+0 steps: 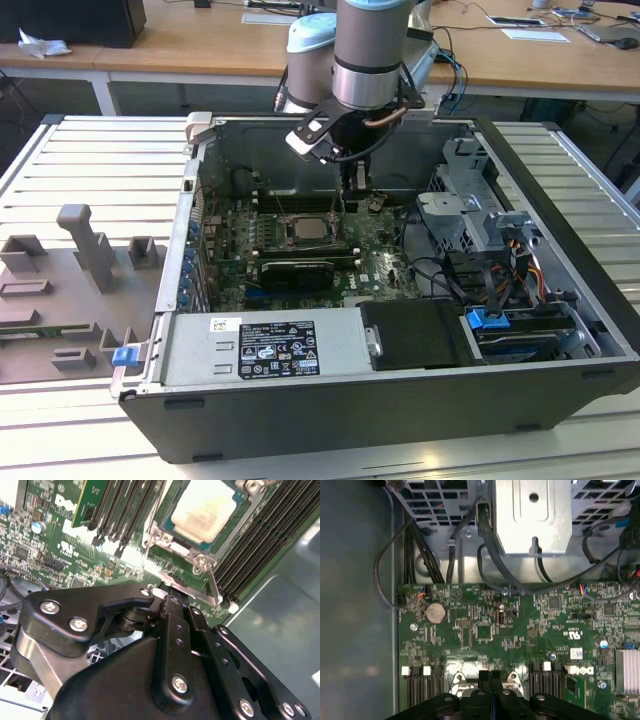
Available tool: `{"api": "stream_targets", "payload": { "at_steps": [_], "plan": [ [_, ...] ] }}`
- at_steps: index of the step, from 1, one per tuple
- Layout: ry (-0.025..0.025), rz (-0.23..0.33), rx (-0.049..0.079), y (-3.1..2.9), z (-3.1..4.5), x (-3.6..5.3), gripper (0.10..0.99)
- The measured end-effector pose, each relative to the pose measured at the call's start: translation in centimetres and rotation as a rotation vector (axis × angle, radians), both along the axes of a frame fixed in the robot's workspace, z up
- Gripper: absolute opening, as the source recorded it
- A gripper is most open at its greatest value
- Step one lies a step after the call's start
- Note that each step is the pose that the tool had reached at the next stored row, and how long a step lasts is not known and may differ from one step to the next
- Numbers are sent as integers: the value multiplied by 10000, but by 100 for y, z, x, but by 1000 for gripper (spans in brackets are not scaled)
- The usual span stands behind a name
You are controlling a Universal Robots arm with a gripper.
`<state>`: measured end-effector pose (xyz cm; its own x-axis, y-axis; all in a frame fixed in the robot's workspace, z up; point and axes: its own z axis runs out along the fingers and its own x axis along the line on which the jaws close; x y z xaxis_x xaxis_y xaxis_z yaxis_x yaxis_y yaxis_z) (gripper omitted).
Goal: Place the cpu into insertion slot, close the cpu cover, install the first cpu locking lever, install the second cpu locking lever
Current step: 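Close the cpu cover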
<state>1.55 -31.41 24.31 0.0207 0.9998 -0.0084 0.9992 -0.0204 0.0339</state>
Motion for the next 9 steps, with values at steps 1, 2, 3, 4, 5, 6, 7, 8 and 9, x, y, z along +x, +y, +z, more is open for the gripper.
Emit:
{"api": "stream_targets", "payload": {
  "at_steps": [1, 2, 3, 4, 5, 6, 7, 8, 9],
  "plan": [
    [0, 0, 0, 0, 0, -22, 106],
    [-1, -1, 1, 0, -1, -41, 106],
    [0, -2, 0, 0, -1, -56, 106],
    [0, -1, 0, 0, -2, -74, 106],
    [0, 0, 0, 0, -2, -86, 106],
    [0, -1, 0, 0, -2, -99, 106],
    [0, -1, 0, 0, -3, -115, 106],
    [0, -1, -1, 0, -4, -136, 106],
    [0, -1, 1, 0, -5, -150, 106]
  ]
}}
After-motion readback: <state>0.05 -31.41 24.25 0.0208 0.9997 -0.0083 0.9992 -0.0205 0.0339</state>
